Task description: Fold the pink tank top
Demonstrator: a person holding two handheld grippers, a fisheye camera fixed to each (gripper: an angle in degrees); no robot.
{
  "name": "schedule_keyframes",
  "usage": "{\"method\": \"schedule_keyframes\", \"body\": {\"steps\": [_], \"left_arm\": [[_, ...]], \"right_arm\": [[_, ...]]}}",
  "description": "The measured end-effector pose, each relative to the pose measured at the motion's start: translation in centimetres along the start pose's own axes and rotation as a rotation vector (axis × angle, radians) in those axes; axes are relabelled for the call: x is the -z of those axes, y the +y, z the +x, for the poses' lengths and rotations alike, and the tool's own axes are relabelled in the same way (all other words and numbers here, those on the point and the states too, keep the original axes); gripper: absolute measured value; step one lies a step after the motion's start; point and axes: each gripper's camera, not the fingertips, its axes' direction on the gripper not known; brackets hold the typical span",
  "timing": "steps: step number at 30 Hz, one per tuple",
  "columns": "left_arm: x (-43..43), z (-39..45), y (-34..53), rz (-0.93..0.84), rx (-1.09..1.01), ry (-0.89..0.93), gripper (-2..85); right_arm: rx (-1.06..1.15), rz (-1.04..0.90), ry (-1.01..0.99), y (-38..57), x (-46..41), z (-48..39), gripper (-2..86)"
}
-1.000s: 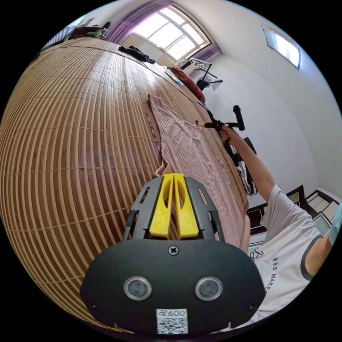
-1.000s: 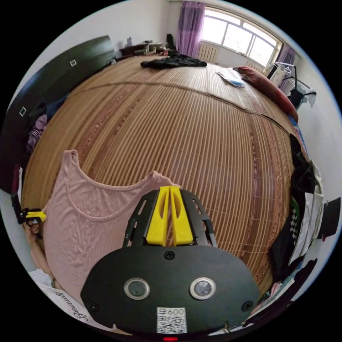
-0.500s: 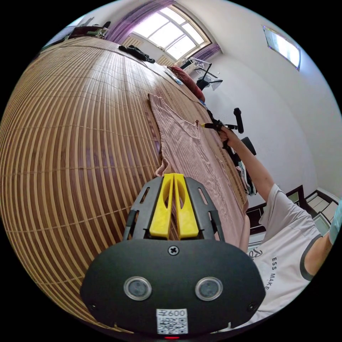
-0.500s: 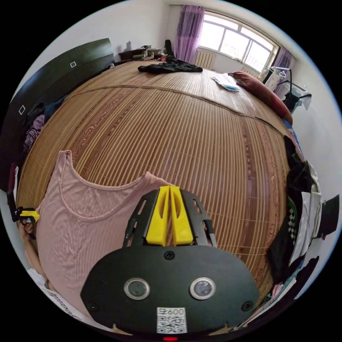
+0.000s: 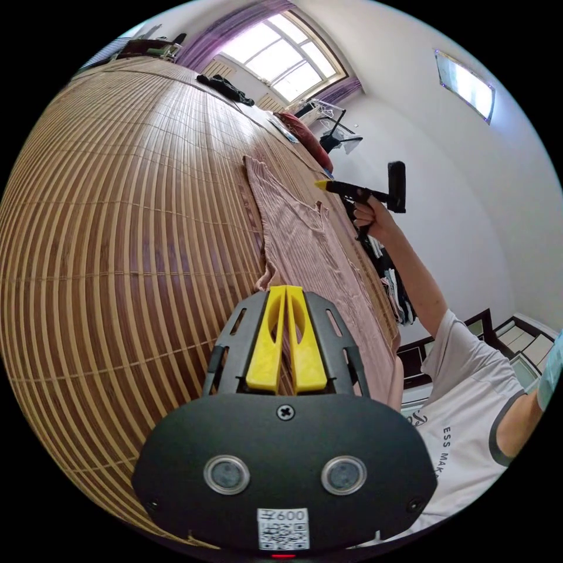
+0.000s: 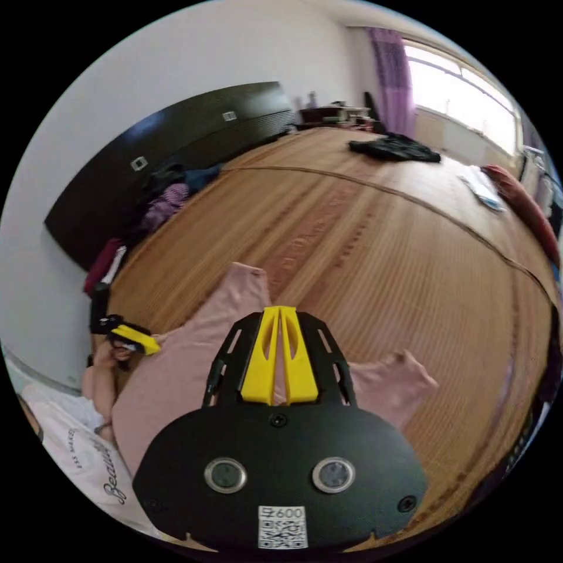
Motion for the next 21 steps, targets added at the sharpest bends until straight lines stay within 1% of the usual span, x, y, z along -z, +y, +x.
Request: {"method": "schedule_keyframes", "body": {"steps": [1, 3, 6, 9, 12, 13, 14, 16, 19, 21], "left_arm": [[0.1, 0.0, 0.1, -0.001, -0.002, -0.003, 0.1], [0.3, 0.0, 0.3, -0.003, -0.004, -0.008, 0.1], [0.7, -0.3, 0.9, -0.001, -0.005, -0.002, 0.1], [0.9, -0.6, 1.5, -0.002, -0.006, -0.004, 0.1], [1.1, -0.9, 2.2, -0.007, -0.008, -0.009, 0.1], [1.2, -1.0, 2.5, -0.007, -0.007, -0.007, 0.1], [1.3, -1.2, 2.8, -0.007, -0.005, -0.003, 0.1], [1.4, -1.6, 3.4, -0.007, -0.002, 0.003, 0.1], [1.5, -2.1, 4.5, -0.008, 0.003, 0.011, 0.1], [1.6, -2.4, 5.2, -0.009, 0.005, 0.014, 0.1]], "right_arm": [[0.031, 0.001, -0.061, -0.9, -0.9, -2.2, -0.8], [0.056, 0.003, -0.108, -1.9, -2.3, -4.8, -0.8], [0.031, -0.045, -0.102, -3.3, -4.7, -6.5, -0.8], [-0.027, -0.093, -0.02, -4.1, -5.7, -6.0, -0.8], [-0.133, 0.005, -0.002, -4.0, -2.9, -5.2, -0.8], [-0.161, 0.097, 0.034, -3.5, -0.6, -5.4, -0.8], [-0.164, 0.189, 0.063, -2.5, 2.0, -5.9, -0.8], [-0.126, 0.243, 0.092, -0.8, 5.6, -6.9, -0.9], [-0.122, 0.139, 0.159, 3.6, 10.3, -8.1, -0.9], [-0.11, 0.067, 0.153, 7.8, 13.0, -8.8, -0.9]]}}
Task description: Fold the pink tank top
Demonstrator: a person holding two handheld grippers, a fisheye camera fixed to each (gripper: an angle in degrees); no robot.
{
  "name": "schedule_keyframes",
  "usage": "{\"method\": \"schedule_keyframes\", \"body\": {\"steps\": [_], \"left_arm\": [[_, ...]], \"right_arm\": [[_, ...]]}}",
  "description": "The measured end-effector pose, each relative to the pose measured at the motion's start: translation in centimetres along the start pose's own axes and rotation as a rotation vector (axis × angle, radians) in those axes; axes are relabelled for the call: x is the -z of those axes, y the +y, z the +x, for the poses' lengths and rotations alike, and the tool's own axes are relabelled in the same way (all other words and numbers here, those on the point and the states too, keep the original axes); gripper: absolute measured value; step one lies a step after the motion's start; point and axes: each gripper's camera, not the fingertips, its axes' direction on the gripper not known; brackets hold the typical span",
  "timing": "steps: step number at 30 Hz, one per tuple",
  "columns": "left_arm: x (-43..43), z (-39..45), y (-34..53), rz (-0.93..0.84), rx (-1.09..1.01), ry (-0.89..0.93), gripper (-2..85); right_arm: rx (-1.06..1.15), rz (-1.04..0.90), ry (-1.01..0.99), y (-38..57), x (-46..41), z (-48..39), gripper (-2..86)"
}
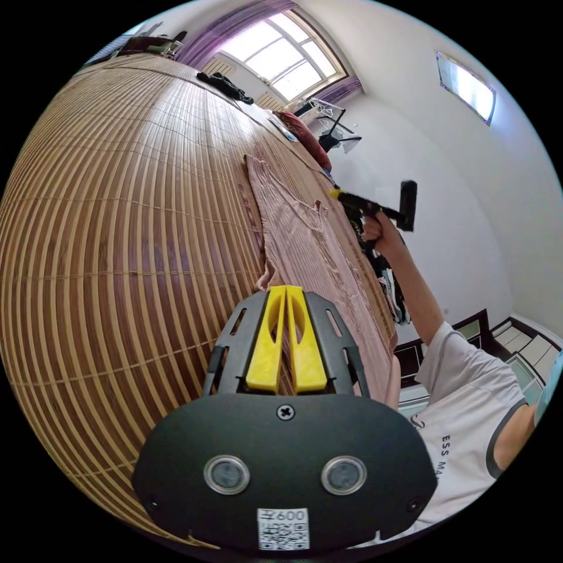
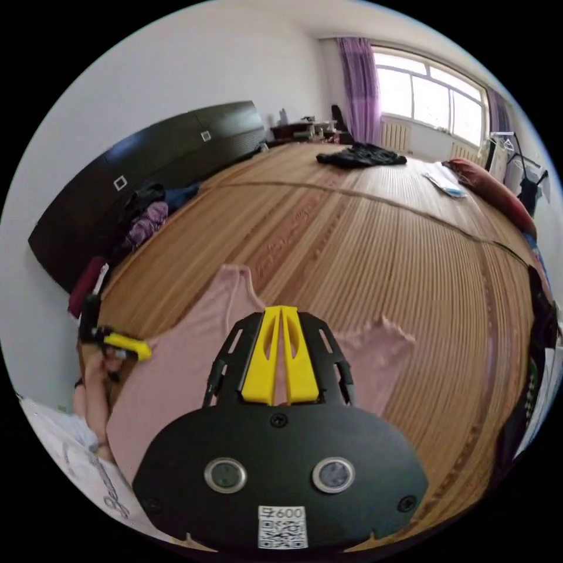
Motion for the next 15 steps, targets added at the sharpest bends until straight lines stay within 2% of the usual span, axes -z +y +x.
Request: {"method": "schedule_keyframes", "body": {"steps": [5, 9, 11, 12, 14, 15], "left_arm": [[-0.3, -1.0, 2.3, -0.013, 0.015, -0.011, 0.0], [-0.5, -1.9, 4.3, -0.012, 0.026, -0.004, 0.0], [-0.7, -2.8, 5.8, -0.008, 0.044, 0.019, 0.0], [-0.7, -3.0, 6.2, -0.01, 0.05, 0.023, 0.0], [-1.1, -3.4, 7.7, -0.015, 0.054, 0.017, 0.0], [-1.2, -3.5, 8.1, -0.017, 0.057, 0.014, 0.0]], "right_arm": [[0.049, -0.131, 0.17, 12.5, 8.6, -0.1, -0.8], [-0.005, -0.148, 0.043, 16.8, 11.6, 1.1, -0.8], [-0.055, -0.187, 0.096, 18.6, 11.5, 2.5, -0.8], [-0.055, -0.153, 0.067, 18.9, 12.0, 2.8, -0.8], [-0.288, -0.026, 0.052, 20.4, 15.1, 5.6, -0.8], [-0.337, 0.023, 0.049, 21.1, 16.2, 6.0, -0.8]]}}
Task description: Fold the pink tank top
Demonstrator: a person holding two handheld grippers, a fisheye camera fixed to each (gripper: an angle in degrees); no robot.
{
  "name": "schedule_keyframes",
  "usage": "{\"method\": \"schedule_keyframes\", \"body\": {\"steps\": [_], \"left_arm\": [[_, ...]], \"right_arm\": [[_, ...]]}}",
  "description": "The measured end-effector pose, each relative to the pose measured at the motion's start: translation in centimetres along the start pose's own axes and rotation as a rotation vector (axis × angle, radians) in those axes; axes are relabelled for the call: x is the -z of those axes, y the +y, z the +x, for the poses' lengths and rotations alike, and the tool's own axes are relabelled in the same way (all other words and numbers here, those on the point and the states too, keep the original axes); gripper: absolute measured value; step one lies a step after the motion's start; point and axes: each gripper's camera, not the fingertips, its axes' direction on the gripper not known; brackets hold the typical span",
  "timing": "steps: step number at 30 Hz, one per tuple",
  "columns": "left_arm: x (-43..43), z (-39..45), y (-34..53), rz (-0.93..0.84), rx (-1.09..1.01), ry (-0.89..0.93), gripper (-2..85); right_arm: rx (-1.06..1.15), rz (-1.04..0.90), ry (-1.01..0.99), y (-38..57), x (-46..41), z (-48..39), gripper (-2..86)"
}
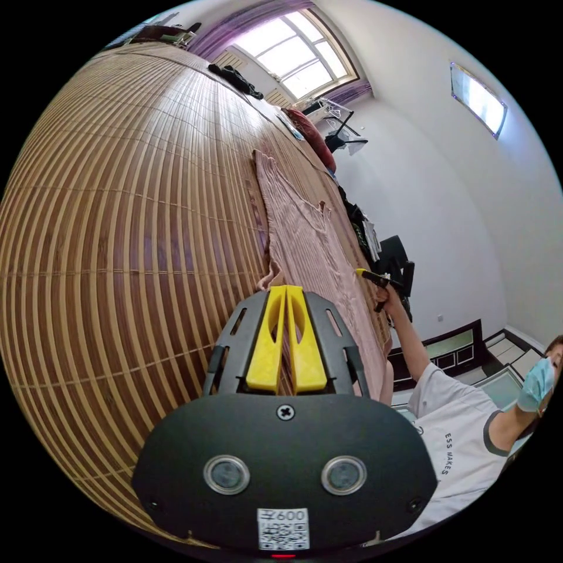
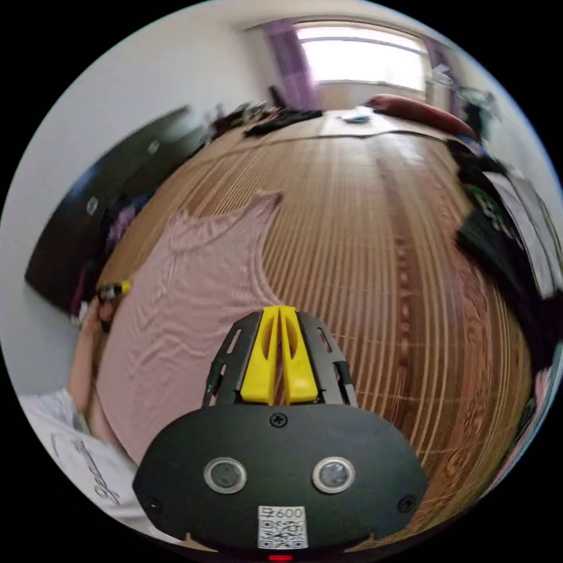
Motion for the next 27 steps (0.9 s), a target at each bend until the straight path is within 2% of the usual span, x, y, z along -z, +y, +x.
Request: {"method": "schedule_keyframes", "body": {"steps": [2, 4, 6, 9, 12, 13, 16, 18, 21, 24, 27], "left_arm": [[-0.3, -0.3, 1.9, 0.012, 0.009, -0.02, 0.1], [-0.3, -0.2, 3.6, 0.028, 0.005, -0.026, 0.1], [0.7, 1.1, 6.0, 0.062, -0.055, -0.057, 0.2], [3.0, 6.0, 12.2, 0.158, -0.26, -0.234, 0.3], [3.4, 10.3, 20.6, 0.151, -0.441, -0.335, 0.4], [3.6, 11.5, 24.5, 0.162, -0.447, -0.371, 0.6], [4.6, 14.6, 35.1, 0.343, -0.48, -0.426, 1.0], [4.2, 15.1, 40.0, 0.374, -0.418, -0.532, 1.3], [2.5, 13.7, 45.5, 0.299, -0.383, -0.644, 1.4], [0.6, 10.4, 48.6, 0.151, -0.349, -0.604, 1.8], [-0.7, 7.0, 50.4, 0.0, -0.313, -0.52, 2.3]], "right_arm": [[-0.12, 0.167, -0.029, 3.0, 4.0, 1.0, -0.8], [-0.149, 0.205, -0.036, 5.6, 6.4, 0.2, -0.8], [-0.09, 0.204, -0.006, 8.3, 8.6, -2.1, -0.8], [0.1, 0.183, 0.107, 13.9, 12.3, -7.9, -0.6], [0.21, 0.213, 0.178, 20.9, 16.1, -13.5, 0.4], [0.211, 0.242, 0.19, 23.7, 17.6, -15.2, 2.3], [0.144, 0.264, 0.161, 30.1, 21.4, -17.9, 10.6], [0.138, 0.226, 0.116, 33.0, 23.0, -19.1, 11.5], [0.158, 0.16, 0.115, 36.8, 24.5, -20.5, 11.3], [0.179, 0.045, 0.144, 39.0, 24.3, -20.6, 9.5], [0.134, -0.072, 0.067, 40.1, 23.9, -19.7, 8.5]]}}
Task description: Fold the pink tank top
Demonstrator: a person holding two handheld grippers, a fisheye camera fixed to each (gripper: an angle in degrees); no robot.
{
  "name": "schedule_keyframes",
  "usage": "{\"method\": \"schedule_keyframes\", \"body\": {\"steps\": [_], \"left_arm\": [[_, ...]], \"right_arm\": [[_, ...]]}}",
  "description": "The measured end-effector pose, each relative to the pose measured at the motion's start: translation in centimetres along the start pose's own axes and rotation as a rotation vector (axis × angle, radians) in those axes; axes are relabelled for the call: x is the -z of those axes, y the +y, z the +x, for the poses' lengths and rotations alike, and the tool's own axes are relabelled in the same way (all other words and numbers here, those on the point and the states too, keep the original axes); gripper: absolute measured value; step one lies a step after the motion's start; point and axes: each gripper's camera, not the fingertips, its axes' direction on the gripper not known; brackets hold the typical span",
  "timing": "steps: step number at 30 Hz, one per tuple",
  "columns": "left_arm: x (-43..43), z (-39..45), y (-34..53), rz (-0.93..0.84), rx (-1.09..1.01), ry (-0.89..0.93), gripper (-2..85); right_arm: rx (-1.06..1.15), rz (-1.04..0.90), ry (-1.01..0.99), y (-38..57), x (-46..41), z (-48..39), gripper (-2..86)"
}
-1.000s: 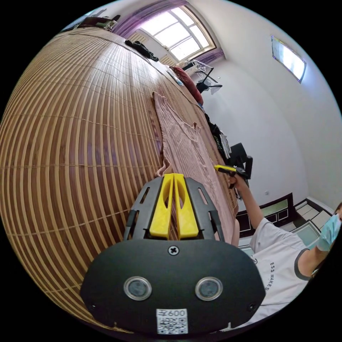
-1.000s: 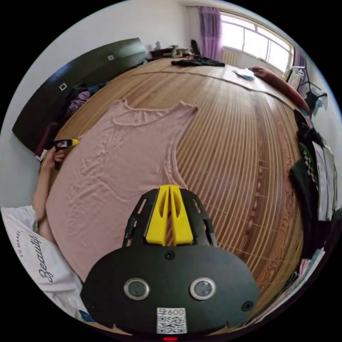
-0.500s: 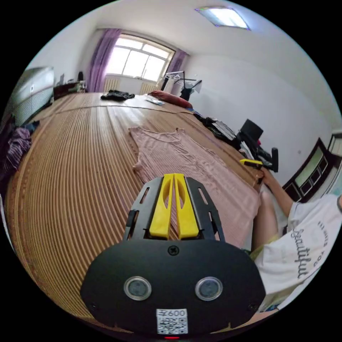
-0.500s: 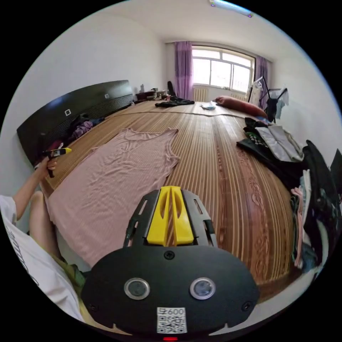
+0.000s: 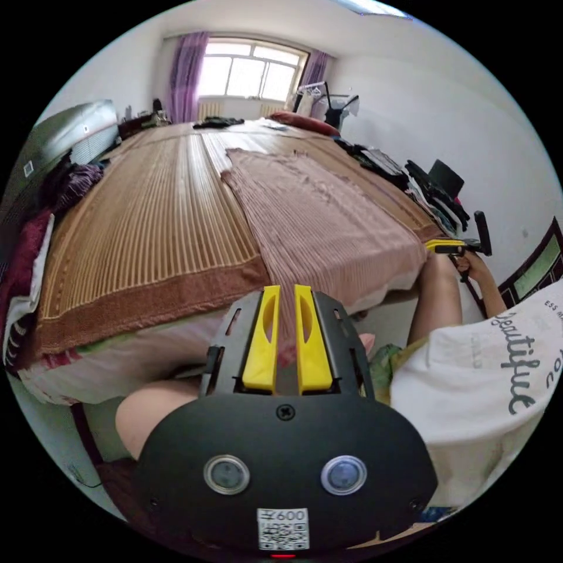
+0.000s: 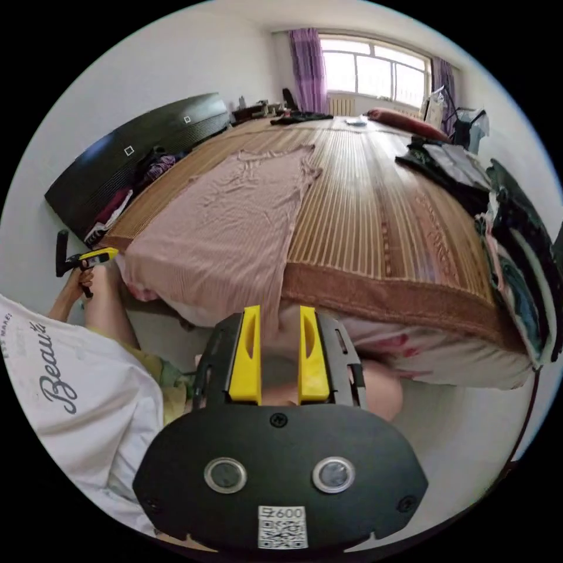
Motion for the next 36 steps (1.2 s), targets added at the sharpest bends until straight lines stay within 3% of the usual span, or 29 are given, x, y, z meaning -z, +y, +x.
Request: {"method": "schedule_keyframes", "body": {"steps": [7, 12, 19, 36], "left_arm": [[-5.0, -2.8, 5.2, -0.078, 0.06, 0.051, 6.1], [-8.9, -3.4, 7.7, -0.155, 0.062, 0.04, 6.9], [-13.8, -2.5, 10.7, -0.277, 0.057, -0.122, 6.9], [-22.0, -1.7, 17.3, -0.459, 0.017, -0.245, 3.8]], "right_arm": [[-0.125, 0.026, -0.11, 2.5, 0.1, 0.3, 7.2], [-0.085, -0.046, -0.024, 3.2, -1.9, -2.1, 5.6], [-0.098, -0.074, 0.001, 4.6, -3.0, -3.8, 2.1], [-0.088, -0.09, -0.003, 8.4, -6.2, -7.9, -0.9]]}}
